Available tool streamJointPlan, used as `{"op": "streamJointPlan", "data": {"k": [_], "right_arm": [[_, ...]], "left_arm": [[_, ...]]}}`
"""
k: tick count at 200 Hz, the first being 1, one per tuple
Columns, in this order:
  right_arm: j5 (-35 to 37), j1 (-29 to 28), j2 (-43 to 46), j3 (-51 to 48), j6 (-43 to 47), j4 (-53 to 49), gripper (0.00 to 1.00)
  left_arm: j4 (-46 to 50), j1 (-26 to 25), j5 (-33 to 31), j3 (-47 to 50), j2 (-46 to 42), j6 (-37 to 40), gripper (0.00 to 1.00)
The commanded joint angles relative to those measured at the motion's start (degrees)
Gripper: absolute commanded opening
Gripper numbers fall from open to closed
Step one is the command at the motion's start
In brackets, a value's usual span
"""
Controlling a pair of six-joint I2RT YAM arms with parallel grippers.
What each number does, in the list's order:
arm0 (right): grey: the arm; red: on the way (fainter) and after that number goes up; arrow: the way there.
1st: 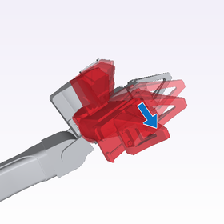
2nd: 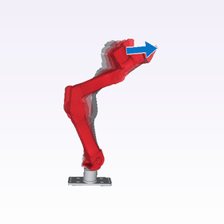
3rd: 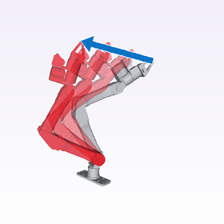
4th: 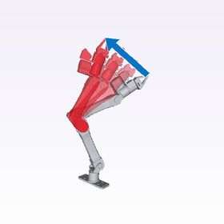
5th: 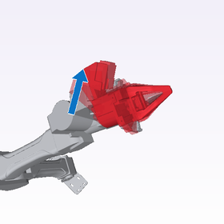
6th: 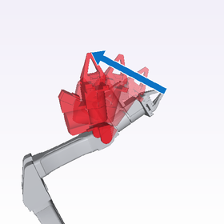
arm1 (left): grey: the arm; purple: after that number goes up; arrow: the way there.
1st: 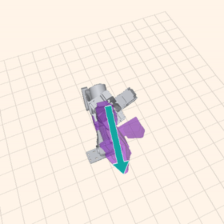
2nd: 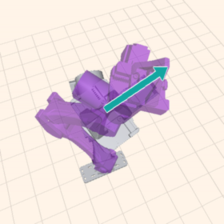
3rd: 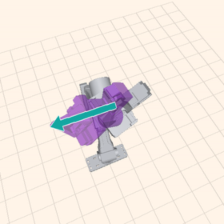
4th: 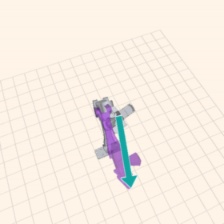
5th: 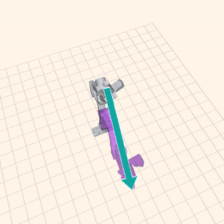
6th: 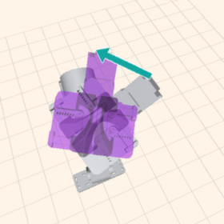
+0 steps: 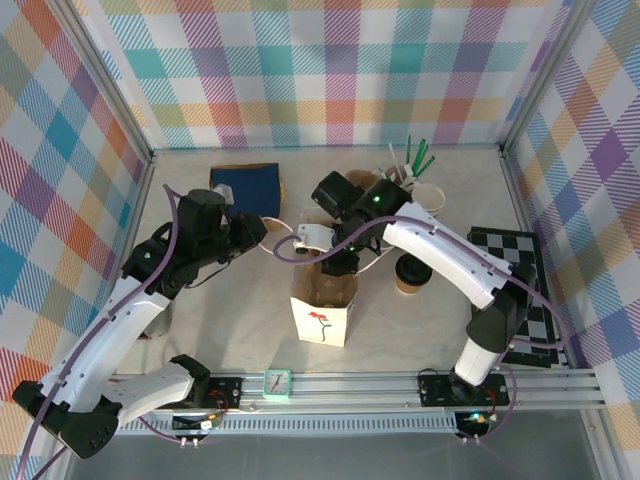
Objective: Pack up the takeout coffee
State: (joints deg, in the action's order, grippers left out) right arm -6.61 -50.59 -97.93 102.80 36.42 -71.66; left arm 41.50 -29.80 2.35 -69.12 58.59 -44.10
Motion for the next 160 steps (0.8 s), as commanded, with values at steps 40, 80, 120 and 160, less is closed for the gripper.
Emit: {"op": "streamJointPlan", "data": {"k": [40, 80, 120, 160], "right_arm": [[2.5, -0.3, -1.4, 1.7, -2.0, -2.5, 0.21], [4.8, -1.3, -1.9, 1.6, -2.7, -2.1, 0.22], [5.0, -1.6, -1.6, -0.5, -3.5, 0.7, 0.23], [5.3, -1.7, -1.7, -1.5, -4.0, 0.7, 0.24]], "left_arm": [[-1.9, 0.6, 0.5, 1.1, -1.3, -0.7, 0.22], [-2.4, 0.6, 0.6, 1.1, -1.4, -0.8, 0.22], [-2.2, 0.6, 0.2, 1.1, -1.7, -0.8, 0.22], [-2.0, 0.6, -0.5, 1.2, -2.5, -0.8, 0.21]]}}
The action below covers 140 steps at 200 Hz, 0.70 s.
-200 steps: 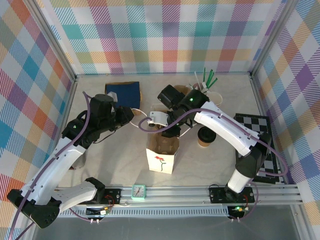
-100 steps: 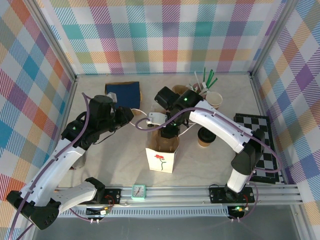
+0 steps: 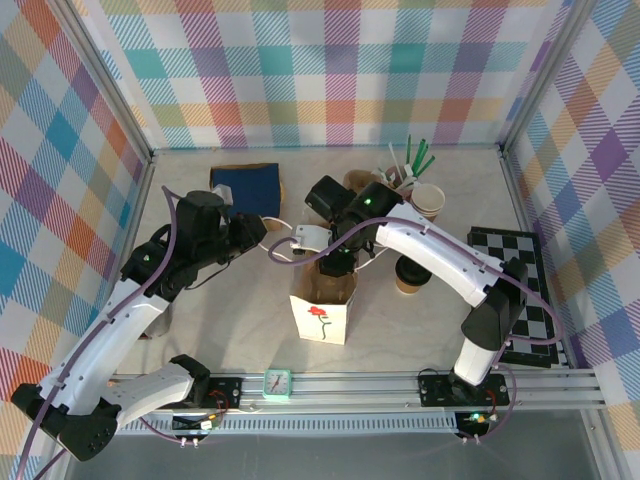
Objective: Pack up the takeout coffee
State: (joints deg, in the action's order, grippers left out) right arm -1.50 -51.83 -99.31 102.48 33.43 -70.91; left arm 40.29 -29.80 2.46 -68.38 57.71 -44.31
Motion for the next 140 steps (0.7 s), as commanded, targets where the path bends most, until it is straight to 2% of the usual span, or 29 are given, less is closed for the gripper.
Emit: {"op": "streamJointPlan", "data": {"k": [1, 39, 96, 140], "right_arm": [[0.2, -0.5, -0.3, -1.1, -0.9, -0.1, 0.24], [0.7, -0.6, 0.0, -1.8, -1.0, -0.7, 0.24], [2.2, -1.5, 0.0, -1.7, -1.9, -1.9, 0.24], [2.6, -1.8, 1.0, -4.4, -3.0, -0.6, 0.24]], "left_arm": [[-0.8, 0.6, -0.6, 0.4, -1.6, -0.6, 0.21], [-1.4, 0.6, -0.3, -0.4, -2.3, -0.3, 0.12], [-3.5, 0.6, 1.1, -0.7, -1.9, -0.2, 0.09], [-9.5, 0.6, 2.2, 1.2, -4.5, -0.9, 0.05]]}}
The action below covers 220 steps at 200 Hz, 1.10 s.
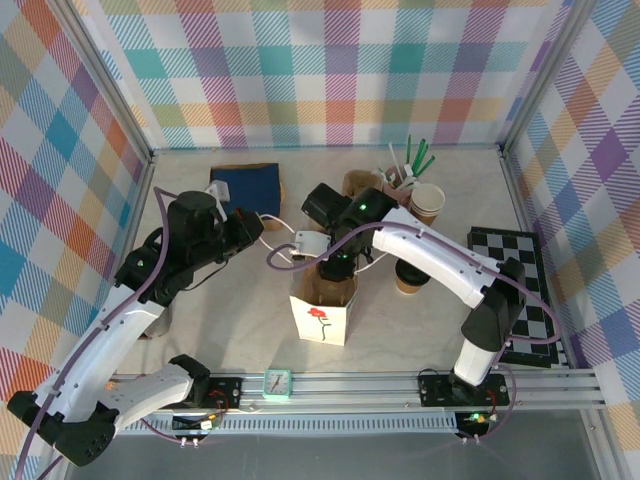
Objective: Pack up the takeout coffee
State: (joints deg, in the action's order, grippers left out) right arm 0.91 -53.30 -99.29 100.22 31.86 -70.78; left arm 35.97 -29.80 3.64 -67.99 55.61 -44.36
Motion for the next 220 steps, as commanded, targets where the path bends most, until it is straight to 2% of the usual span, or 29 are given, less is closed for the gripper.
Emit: {"op": "streamJointPlan", "data": {"k": [1, 27, 60, 145, 159, 170, 191, 220], "right_arm": [[0.2, -0.3, 1.0, -2.3, -1.4, -0.7, 0.24], [0.1, -0.3, 2.1, -4.9, -1.4, 1.2, 0.24], [-0.3, -0.3, 2.4, -6.3, -1.8, 3.0, 0.23], [-0.5, -0.3, 0.2, -3.9, -2.5, 3.6, 0.27], [-0.5, -0.3, 0.1, -3.5, -2.6, 3.8, 0.31], [-0.2, -0.3, -0.1, -3.1, -2.7, 3.8, 0.42], [0.4, -0.4, -0.2, -2.2, -2.4, 3.6, 0.57], [0.3, -0.4, -0.6, -0.7, -2.2, 2.9, 0.61]], "left_arm": [[-5.3, 0.6, 1.0, 0.8, -2.4, -0.9, 0.05], [-6.6, 0.6, 0.7, 0.5, -3.4, -0.9, 0.05], [-9.3, 0.6, 3.3, 0.7, -3.1, -1.4, 0.05], [-9.3, 0.6, 3.6, 3.5, -3.3, -2.6, 0.06], [-9.2, 0.6, 3.3, 3.6, -3.4, -2.5, 0.06], [-9.1, 0.6, 3.2, 3.7, -3.4, -2.4, 0.06], [-9.2, 0.6, 3.1, 3.9, -3.3, -2.4, 0.06], [-9.4, 0.6, 3.0, 4.2, -3.1, -2.4, 0.06]]}}
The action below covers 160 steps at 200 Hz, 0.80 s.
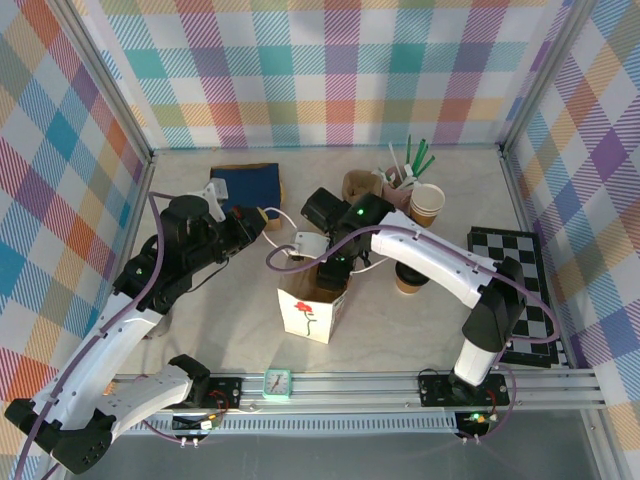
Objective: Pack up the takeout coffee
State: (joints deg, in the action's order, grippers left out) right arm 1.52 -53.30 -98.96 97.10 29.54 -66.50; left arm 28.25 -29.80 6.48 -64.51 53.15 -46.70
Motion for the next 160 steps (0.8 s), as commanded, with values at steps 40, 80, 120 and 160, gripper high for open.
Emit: {"op": "streamJointPlan", "data": {"k": [40, 80, 120, 160], "right_arm": [[0.6, -0.6, -1.3, 6.2, 0.1, -3.9, 0.62], [1.1, -1.4, -1.3, 10.9, 0.2, -7.4, 0.67], [1.8, -1.7, -2.3, 14.7, -0.4, -12.3, 0.7], [3.7, -2.0, -4.7, 18.0, -2.4, -14.8, 0.7]], "left_arm": [[-1.8, 0.6, 0.2, 0.7, -0.5, -0.1, 0.08], [-1.1, 0.6, -0.8, 0.4, -0.7, 0.4, 0.17], [-0.7, 0.6, -1.4, -0.3, -0.8, 1.1, 0.3], [0.1, 0.6, -1.9, -1.1, -1.6, 2.7, 0.46]]}}
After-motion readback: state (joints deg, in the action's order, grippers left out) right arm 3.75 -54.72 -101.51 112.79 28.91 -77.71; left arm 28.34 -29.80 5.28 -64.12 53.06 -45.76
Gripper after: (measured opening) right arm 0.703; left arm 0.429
